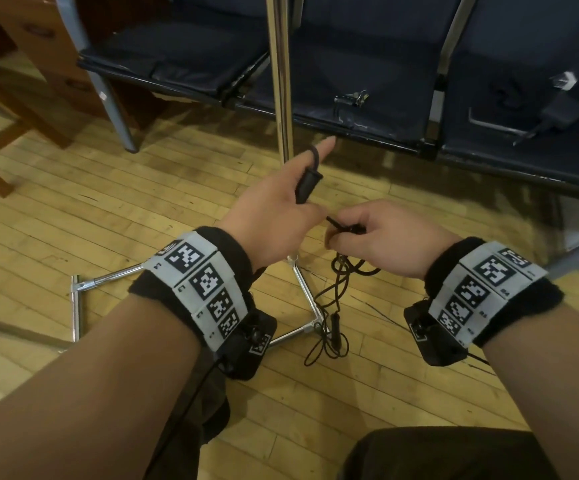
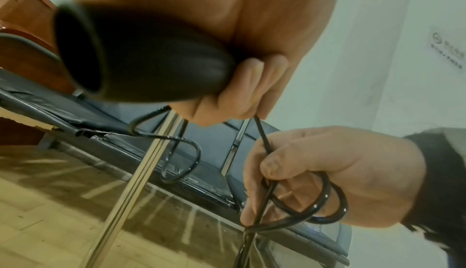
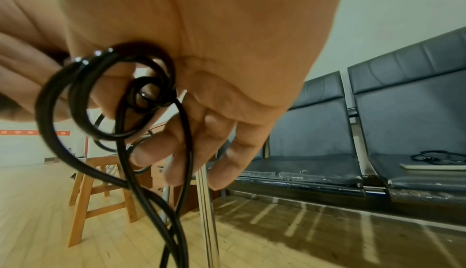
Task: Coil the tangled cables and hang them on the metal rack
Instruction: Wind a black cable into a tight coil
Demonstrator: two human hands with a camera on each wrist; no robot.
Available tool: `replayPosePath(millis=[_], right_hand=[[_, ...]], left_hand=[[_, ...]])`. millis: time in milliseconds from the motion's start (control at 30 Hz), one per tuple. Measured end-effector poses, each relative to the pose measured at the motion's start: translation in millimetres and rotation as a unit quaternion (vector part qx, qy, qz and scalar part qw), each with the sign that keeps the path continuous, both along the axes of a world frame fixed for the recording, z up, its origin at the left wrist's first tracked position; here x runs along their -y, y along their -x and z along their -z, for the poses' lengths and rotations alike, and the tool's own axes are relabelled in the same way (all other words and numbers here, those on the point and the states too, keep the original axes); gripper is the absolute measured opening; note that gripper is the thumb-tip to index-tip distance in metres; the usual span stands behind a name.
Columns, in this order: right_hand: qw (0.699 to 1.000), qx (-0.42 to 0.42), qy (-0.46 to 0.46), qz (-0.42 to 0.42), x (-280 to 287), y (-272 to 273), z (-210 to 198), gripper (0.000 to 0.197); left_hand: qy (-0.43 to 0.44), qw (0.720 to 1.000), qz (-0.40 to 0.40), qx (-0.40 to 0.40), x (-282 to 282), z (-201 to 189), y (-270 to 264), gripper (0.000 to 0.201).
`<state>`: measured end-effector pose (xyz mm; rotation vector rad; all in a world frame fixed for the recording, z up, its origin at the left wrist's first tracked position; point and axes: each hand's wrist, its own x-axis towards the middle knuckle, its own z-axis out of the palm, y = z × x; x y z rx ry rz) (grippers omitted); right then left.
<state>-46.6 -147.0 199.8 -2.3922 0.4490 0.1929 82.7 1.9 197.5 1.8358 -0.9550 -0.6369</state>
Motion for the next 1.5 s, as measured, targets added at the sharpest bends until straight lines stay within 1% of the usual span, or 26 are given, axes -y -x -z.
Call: replayPosePath(millis=[133, 267, 367, 467, 500, 533, 600, 633, 667, 700, 767, 833, 867, 900, 1000, 1033, 1133, 1200, 1267, 1333, 1433, 1500], right_hand=[[1.0, -0.016, -0.007, 0.007, 0.9, -0.1, 1.6, 0.014], [0.998, -0.056, 0.009, 0.011, 6.6, 4.5, 5.0, 0.013], [0.995, -0.098, 0.011, 0.026, 11.1, 7.2, 11.7, 0.008], [0.984, -0.166, 0.062, 0.021, 14.2, 8.8, 21.8, 0.014], [0.983, -0.171, 0.07, 0.026, 15.0, 9.1, 23.7, 0.015], [0.984, -0.16, 0.067, 0.034, 15.7, 9.0, 24.1, 0.014], [0.991, -0.115, 0.044, 0.052, 14.6, 8.0, 20.2, 0.018], [0.994, -0.087, 0.024, 0.061, 12.8, 7.3, 16.9, 0.021], [0.996, -0.062, 0.0, 0.068, 10.4, 6.5, 12.9, 0.022], [0.996, -0.041, -0.027, 0.071, 7.0, 5.7, 8.2, 0.023], [0.994, -0.006, -0.086, 0.063, -0.7, 3.7, -0.6, 0.026], [0.985, 0.036, -0.157, 0.058, -6.6, 1.4, -9.2, 0.03], [0.979, 0.058, -0.187, 0.057, -8.2, 0.4, -13.2, 0.033], [0.973, 0.08, -0.208, 0.055, -9.2, 0.0, -16.5, 0.035], [0.963, 0.113, -0.235, 0.061, -9.9, 0.6, -19.4, 0.035], [0.963, 0.117, -0.237, 0.061, -9.4, 1.1, -18.9, 0.035], [0.96, 0.123, -0.245, 0.057, -7.4, 2.1, -16.4, 0.034], [0.958, 0.127, -0.254, 0.052, -5.3, 3.7, -16.3, 0.027], [0.962, 0.126, -0.237, 0.052, -2.3, 4.8, -15.9, 0.017], [0.974, 0.116, -0.181, 0.068, 2.4, 5.2, -11.1, 0.007], [0.99, 0.066, -0.053, 0.114, 14.5, 7.4, 7.3, 0.007], [0.991, 0.007, -0.002, 0.13, 23.6, 10.6, 19.3, 0.01]], left_hand=[[0.036, 0.997, -0.039, -0.061, 0.6, 0.1, -2.8, 0.081], [0.046, 0.985, -0.108, -0.126, -4.6, -7.0, -11.2, 0.076], [0.062, 0.977, -0.155, -0.135, -8.6, -14.7, -16.1, 0.07], [0.085, 0.957, -0.227, -0.161, -14.2, -15.7, -26.4, 0.064], [0.065, 0.955, -0.247, -0.148, -16.8, -14.3, -30.9, 0.065], [0.018, 0.96, -0.257, -0.114, -19.5, -12.0, -35.0, 0.07], [-0.106, 0.966, -0.236, -0.024, -24.3, -5.3, -38.9, 0.079], [-0.141, 0.967, -0.214, 0.01, -25.1, -2.5, -37.6, 0.08], [-0.148, 0.971, -0.187, 0.028, -24.6, 0.3, -34.9, 0.08], [-0.133, 0.979, -0.154, 0.024, -23.0, 2.2, -30.9, 0.079], [-0.089, 0.994, -0.056, -0.026, -18.5, 4.0, -20.3, 0.079], [-0.064, 0.997, 0.035, -0.034, -13.2, 7.2, -12.3, 0.078], [-0.056, 0.997, 0.055, -0.028, -11.2, 7.3, -10.1, 0.074], [-0.049, 0.997, 0.062, -0.024, -9.9, 6.9, -9.2, 0.066], [-0.045, 0.997, 0.057, -0.02, -8.4, 7.1, -11.8, 0.021], [-0.056, 0.997, 0.054, -0.03, -8.9, 7.2, -12.0, 0.011], [-0.082, 0.994, 0.043, -0.055, -8.5, 9.4, -9.4, 0.006], [-0.055, 0.995, 0.011, -0.081, -6.5, 7.9, -7.8, 0.007], [-0.015, 0.994, -0.049, -0.101, -5.7, 3.1, -7.9, 0.008], [0.032, 0.986, -0.107, -0.121, -5.2, -0.3, -9.2, 0.009], [0.11, 0.965, -0.18, -0.158, -5.9, -6.8, -12.5, 0.007], [0.171, 0.946, -0.202, -0.189, -8.2, -11.9, -15.9, 0.006]])
